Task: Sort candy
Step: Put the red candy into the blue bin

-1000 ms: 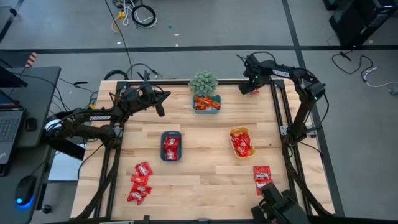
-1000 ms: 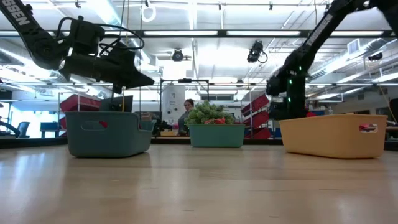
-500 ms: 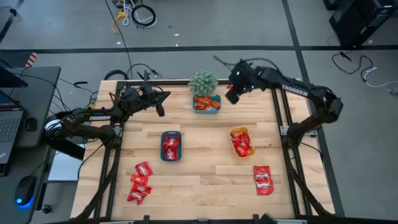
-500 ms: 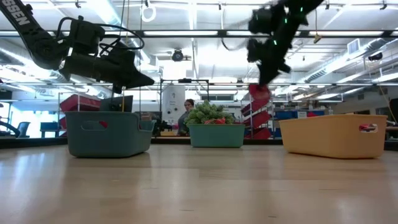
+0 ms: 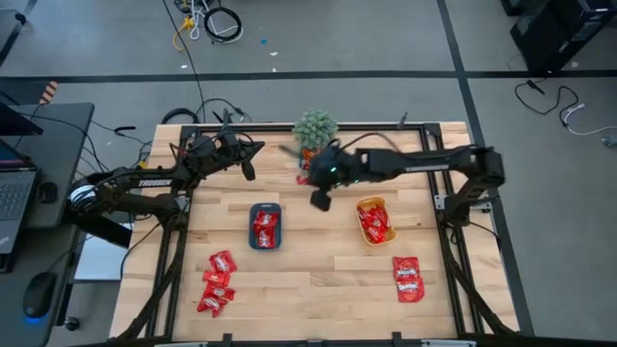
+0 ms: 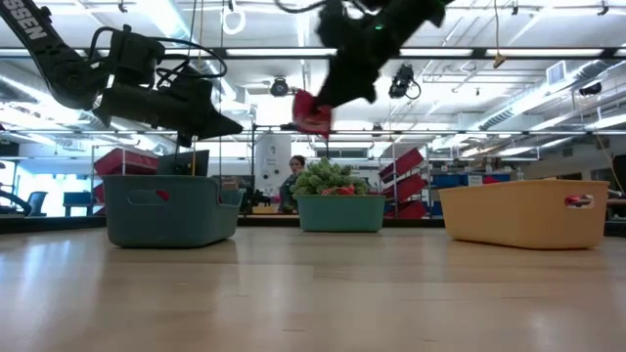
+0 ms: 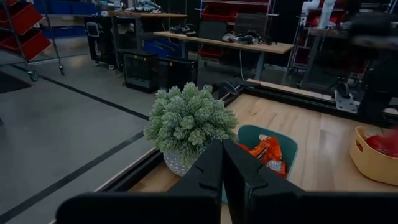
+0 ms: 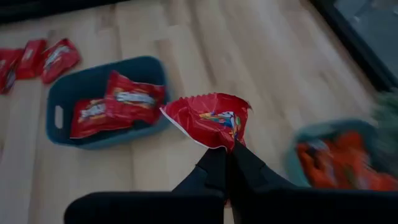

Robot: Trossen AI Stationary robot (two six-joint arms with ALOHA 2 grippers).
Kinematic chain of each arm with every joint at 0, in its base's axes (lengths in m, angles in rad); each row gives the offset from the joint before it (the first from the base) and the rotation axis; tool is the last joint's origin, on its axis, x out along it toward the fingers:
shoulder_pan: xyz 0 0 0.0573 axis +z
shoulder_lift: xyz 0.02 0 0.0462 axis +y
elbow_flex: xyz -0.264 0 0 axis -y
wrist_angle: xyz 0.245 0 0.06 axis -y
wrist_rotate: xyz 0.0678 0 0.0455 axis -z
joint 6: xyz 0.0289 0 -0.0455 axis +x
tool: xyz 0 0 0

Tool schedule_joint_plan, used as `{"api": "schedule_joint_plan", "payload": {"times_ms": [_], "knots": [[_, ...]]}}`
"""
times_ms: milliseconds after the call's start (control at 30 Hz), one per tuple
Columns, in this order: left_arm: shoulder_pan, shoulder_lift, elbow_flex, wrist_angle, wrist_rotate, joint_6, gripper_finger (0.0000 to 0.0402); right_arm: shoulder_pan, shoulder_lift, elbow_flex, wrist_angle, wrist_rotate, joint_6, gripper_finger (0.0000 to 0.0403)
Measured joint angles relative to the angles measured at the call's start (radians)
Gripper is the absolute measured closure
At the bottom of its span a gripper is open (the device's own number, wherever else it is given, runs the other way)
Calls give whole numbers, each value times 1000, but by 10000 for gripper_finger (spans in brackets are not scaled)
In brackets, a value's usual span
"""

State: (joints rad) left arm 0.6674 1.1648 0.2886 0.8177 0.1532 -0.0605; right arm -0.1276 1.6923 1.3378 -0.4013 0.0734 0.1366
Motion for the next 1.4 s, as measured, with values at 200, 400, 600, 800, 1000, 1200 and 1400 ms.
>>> {"api": "schedule_joint_plan", "payload": {"times_ms": [200, 400, 600, 800, 1000, 1200, 1400], "knots": [[0, 0, 0, 0, 0, 0, 390, 58, 202, 188, 12, 0, -33, 402], [0, 0, 0, 0, 0, 2, 390, 97, 368, 347, 7, -81, -45, 402], [0, 0, 0, 0, 0, 3, 390, 140, 468, 413, 11, -186, -43, 402], [0, 0, 0, 0, 0, 3, 390, 153, 547, 444, 53, -261, -8, 388], [0, 0, 0, -1, 0, 3, 390, 143, 565, 448, 80, -316, -2, 319], [0, 0, 0, -1, 0, 3, 390, 141, 550, 448, 92, -280, -47, 203], [0, 0, 0, -2, 0, 3, 390, 133, 548, 448, 93, -279, -66, 104]]}}
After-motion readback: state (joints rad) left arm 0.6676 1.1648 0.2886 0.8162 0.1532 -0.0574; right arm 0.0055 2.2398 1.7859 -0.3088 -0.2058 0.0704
